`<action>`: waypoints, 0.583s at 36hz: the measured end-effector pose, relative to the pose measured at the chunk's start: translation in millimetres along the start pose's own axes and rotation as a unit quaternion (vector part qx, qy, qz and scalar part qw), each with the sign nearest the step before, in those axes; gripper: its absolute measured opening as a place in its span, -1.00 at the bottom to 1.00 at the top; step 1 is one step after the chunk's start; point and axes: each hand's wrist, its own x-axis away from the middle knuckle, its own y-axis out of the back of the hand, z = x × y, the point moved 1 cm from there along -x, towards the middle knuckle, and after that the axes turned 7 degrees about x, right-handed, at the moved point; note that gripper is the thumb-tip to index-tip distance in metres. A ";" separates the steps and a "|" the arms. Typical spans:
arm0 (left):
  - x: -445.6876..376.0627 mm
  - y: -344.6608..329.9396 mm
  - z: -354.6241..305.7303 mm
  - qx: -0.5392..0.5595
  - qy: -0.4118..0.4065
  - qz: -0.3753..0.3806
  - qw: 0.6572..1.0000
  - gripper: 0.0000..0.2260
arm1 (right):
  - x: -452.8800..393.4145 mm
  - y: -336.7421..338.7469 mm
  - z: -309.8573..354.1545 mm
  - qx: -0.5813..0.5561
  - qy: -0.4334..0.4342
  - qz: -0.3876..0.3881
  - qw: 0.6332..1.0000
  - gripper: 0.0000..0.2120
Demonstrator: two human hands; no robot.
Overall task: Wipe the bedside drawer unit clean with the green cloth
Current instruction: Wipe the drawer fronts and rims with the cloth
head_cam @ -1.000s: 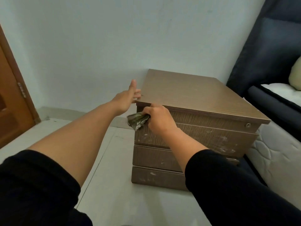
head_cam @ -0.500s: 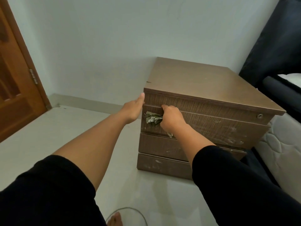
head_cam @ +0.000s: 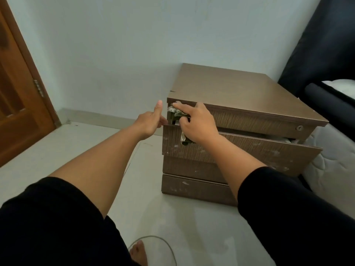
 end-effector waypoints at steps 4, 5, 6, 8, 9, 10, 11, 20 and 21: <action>0.1 2.1 3.7 0.001 -0.002 -0.002 1.000 -0.24 | -2.9 -19.3 6.9 0.107 -0.019 -0.012 0.994 -0.58; -0.2 3.1 4.6 0.000 -0.002 -0.003 1.000 -0.25 | -2.4 -23.8 8.9 0.110 -0.019 -0.002 0.994 -0.59; 0.1 3.7 4.7 -0.003 -0.002 -0.002 1.000 -0.25 | -1.1 -28.2 10.9 0.109 -0.012 0.002 0.994 -0.59; 0.3 4.7 4.6 -0.020 -0.005 0.005 1.000 -0.25 | 2.6 -37.7 14.1 0.127 0.024 -0.003 0.992 -0.58; 0.7 5.4 4.9 -0.032 -0.007 0.006 0.999 -0.26 | 5.0 -42.9 14.7 0.149 0.046 -0.005 0.988 -0.56; 1.4 6.5 4.5 -0.046 -0.010 0.004 0.999 -0.27 | 7.5 -47.0 14.3 0.173 0.063 -0.007 0.983 -0.54; 2.9 7.5 4.5 -0.059 -0.014 0.000 0.998 -0.28 | 10.0 -50.8 13.4 0.193 0.072 -0.006 0.979 -0.52; 15.2 1.6 -2.1 -0.139 -0.089 -0.033 0.986 -0.43 | 15.7 -51.2 7.1 0.232 0.077 -0.002 0.970 -0.49; 15.6 0.5 -3.1 -0.151 -0.096 -0.029 0.983 -0.43 | 17.0 -51.1 5.7 0.233 0.075 -0.002 0.970 -0.49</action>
